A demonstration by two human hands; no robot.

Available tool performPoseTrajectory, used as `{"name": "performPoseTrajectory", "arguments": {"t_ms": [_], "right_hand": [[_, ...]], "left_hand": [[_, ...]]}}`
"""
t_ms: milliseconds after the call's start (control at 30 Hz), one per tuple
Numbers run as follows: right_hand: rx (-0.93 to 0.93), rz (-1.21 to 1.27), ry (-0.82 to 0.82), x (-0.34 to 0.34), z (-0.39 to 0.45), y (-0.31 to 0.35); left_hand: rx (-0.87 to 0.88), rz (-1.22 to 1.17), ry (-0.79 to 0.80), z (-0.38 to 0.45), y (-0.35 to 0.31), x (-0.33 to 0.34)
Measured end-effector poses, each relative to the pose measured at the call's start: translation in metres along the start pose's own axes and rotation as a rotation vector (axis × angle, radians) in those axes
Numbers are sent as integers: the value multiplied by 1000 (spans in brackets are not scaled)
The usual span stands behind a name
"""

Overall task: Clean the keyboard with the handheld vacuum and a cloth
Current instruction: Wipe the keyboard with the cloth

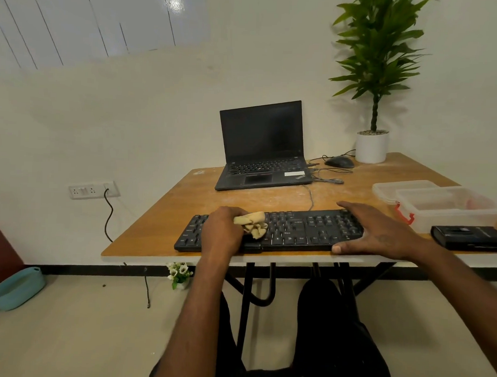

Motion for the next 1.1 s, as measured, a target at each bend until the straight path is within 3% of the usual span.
{"name": "performPoseTrajectory", "arguments": {"t_ms": [133,400,667,967,1100], "right_hand": [[-1,-7,-1,-1,0,2],[0,-15,-1,-1,0,2],[7,-11,3,-1,0,2],[-1,-16,0,-2,-2,3],[1,-5,-5,-2,-1,0]], "left_hand": [[6,-18,27,-2,-8,8],[197,-43,110,-11,-67,41],[31,26,53,-3,-3,-1],[207,-30,121,-10,-68,41],[165,-25,121,-3,-48,31]]}}
Point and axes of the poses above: each hand's wrist, its own z-axis towards the middle knuckle, its own x-axis out of the palm, y = z × x, the point moved 9 cm from there along z, towards the middle knuckle, and after that the axes turned 10 degrees about x, right-handed, at the moved point
